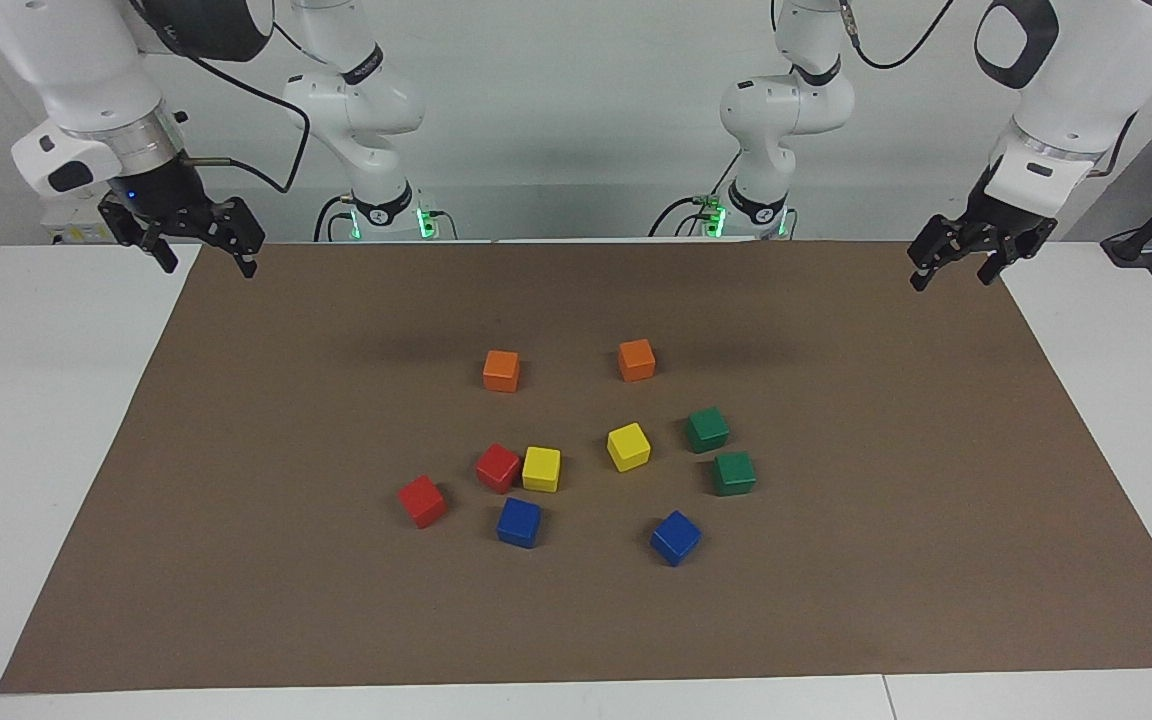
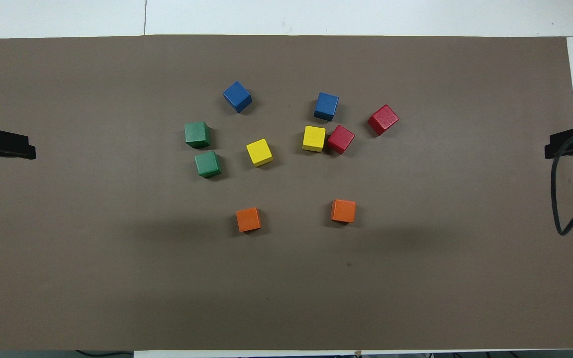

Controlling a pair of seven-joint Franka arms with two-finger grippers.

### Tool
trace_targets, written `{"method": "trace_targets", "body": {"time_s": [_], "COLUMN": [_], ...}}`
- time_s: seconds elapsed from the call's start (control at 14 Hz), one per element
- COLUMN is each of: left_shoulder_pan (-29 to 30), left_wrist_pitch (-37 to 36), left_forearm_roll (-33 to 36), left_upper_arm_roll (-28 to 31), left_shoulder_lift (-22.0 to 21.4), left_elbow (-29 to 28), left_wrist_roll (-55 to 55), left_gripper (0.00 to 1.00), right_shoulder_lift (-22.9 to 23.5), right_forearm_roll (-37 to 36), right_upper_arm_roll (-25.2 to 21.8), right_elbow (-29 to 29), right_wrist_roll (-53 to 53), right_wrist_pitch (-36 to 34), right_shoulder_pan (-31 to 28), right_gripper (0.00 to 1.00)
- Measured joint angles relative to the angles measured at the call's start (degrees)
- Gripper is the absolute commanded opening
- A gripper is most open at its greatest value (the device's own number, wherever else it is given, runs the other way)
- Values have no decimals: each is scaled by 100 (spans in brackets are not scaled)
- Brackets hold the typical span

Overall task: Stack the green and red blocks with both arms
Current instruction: 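Reach the left gripper toward the green blocks while the right gripper reaches the red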

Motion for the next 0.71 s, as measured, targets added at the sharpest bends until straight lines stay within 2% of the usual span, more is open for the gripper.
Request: {"method": "trace_targets", "body": {"time_s": [0.43,0.71], "left_shoulder_pan": [0,-1], "left_wrist_pitch": [3,0], "left_forearm_roll": [0,0], "left_upper_arm_roll": [-2,-12], "left_shoulder_lift": [0,-10], "left_elbow": [0,-81], "left_wrist_roll": [18,18], "left_gripper": [100,100], "right_shoulder_lift": [0,141], "right_forearm_roll": [0,9], "right_upper_arm_roll": [-1,89], "right_elbow": [-1,-57], "right_wrist_roll": [85,1201], "right_wrist_pitch": [1,371], "right_shoulder_pan": [3,306], "right_gripper": [100,100]}}
